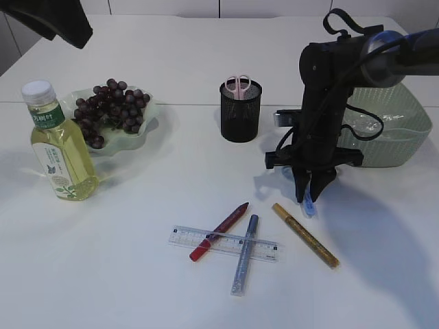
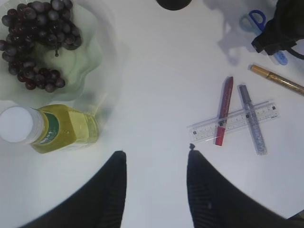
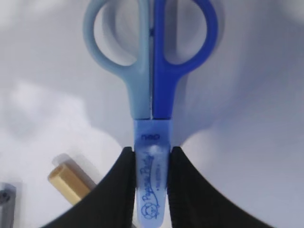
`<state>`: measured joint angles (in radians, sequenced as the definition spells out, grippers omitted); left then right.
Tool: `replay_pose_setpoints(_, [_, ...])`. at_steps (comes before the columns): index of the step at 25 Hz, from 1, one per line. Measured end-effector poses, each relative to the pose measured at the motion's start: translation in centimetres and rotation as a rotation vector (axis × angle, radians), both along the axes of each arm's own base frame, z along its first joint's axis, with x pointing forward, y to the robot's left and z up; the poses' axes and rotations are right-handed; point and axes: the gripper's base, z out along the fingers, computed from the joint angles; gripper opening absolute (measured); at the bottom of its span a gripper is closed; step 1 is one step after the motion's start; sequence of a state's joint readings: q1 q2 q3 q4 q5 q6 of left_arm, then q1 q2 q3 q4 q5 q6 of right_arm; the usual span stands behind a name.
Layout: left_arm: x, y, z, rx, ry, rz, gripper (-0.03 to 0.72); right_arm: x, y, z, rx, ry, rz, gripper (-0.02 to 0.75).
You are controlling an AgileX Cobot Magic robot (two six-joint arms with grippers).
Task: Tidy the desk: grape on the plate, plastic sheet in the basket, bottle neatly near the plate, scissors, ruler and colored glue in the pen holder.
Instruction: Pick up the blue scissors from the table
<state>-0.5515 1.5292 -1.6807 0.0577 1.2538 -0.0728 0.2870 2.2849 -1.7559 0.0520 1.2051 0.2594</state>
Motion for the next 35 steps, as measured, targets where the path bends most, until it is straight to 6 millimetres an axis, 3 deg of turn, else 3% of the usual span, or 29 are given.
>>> replay_pose_setpoints(4, [0.0, 0.0, 0.0, -0.002, 0.001, 0.001, 0.314, -0.1, 0.2, 0.0, 0.005, -0.002, 0.088, 0.154])
replay_pose_setpoints(5, [0.0, 0.0, 0.0, -0.002, 0.001, 0.001, 0.351, -0.1, 0.4, 0.0, 0.006, -0.007, 0.104, 0.154])
replay_pose_setpoints(6, [0.0, 0.0, 0.0, -0.003, 0.002, 0.003, 0.336, -0.1, 0.6, 0.0, 0.007, -0.016, 0.118, 0.154])
replay_pose_setpoints(7, [0.0, 0.0, 0.0, -0.004, 0.002, 0.004, 0.383, 0.0, 0.9, 0.0, 0.011, -0.033, 0.127, 0.154])
replay_pose_setpoints(9, [0.0, 0.0, 0.0, -0.004, 0.002, 0.004, 0.335, 0.2, 1.5, 0.1, 0.020, -0.071, 0.148, 0.154])
replay_pose_setpoints(19, [0.1, 0.1, 0.0, 0.003, -0.003, 0.022, 0.316, 1.0, 1.9, 1.0, 0.011, -0.207, 0.202, 0.154])
replay_pose_setpoints(28, [1.1, 2.0, 0.1, 0.053, -0.041, 0.147, 0.412, 1.7, 1.8, 4.4, 0.016, -0.374, 0.219, 0.154])
replay_pose_setpoints(35, [2.3, 3.0, -0.6, 0.074, -0.028, 0.193, 0.406, 2.2, 1.9, 6.3, 0.037, -0.495, 0.220, 0.154])
